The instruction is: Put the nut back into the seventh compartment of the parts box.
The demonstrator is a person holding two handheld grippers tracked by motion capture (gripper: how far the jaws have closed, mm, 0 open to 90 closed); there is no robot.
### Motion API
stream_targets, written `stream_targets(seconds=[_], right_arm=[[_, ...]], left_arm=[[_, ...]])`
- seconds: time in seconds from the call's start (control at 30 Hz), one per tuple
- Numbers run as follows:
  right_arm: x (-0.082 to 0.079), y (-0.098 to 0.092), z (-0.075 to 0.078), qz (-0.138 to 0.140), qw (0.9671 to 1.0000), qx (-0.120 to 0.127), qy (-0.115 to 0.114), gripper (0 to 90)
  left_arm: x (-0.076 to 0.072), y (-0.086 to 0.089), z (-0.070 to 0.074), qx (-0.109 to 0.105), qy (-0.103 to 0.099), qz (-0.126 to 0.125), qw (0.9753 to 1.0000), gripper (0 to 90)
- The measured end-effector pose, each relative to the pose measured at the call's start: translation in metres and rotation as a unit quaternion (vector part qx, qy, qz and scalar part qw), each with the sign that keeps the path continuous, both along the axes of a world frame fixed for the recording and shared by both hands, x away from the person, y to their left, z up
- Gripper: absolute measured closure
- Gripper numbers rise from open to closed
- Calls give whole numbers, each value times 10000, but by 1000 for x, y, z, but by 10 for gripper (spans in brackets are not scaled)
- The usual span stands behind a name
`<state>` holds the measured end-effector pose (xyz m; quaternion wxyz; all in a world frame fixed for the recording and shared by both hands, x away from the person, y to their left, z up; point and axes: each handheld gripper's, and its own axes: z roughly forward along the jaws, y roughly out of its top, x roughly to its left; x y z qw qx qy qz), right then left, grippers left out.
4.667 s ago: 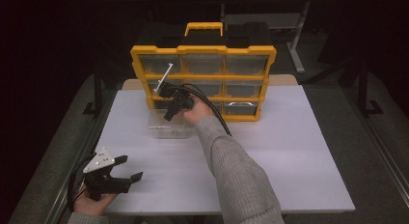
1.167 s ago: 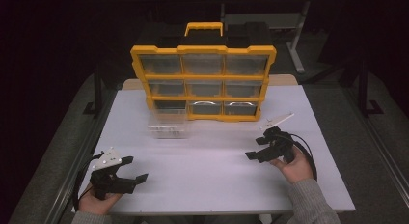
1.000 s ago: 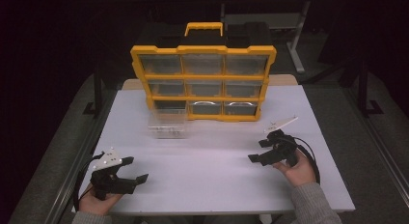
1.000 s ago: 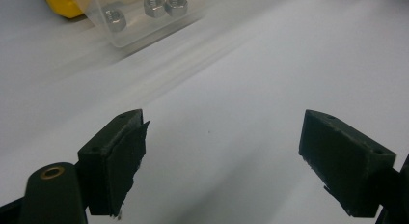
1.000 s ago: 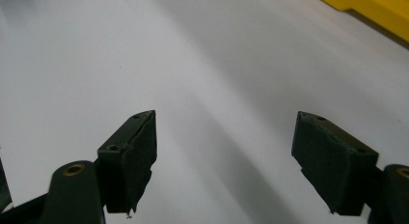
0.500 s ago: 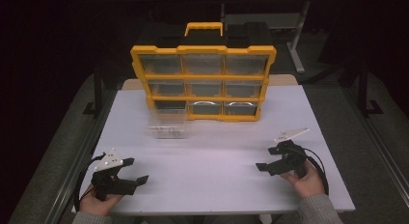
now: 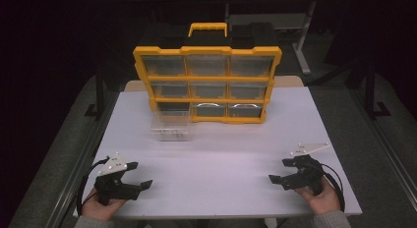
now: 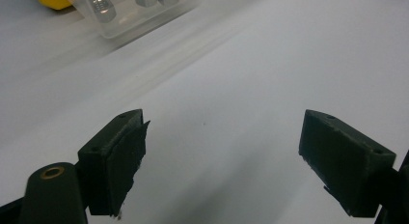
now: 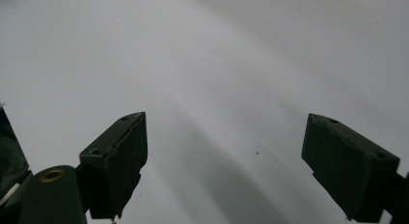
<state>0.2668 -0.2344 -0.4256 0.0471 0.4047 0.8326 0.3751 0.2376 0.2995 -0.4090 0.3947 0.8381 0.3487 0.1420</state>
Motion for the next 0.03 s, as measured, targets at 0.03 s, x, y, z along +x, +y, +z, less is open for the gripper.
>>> stream_targets(seconds=[0.03], right_arm=[[0,-1,1,23,10000,-6,-10,153]], left_arm=[[0,0,0,40,-4,-11,10000,163]])
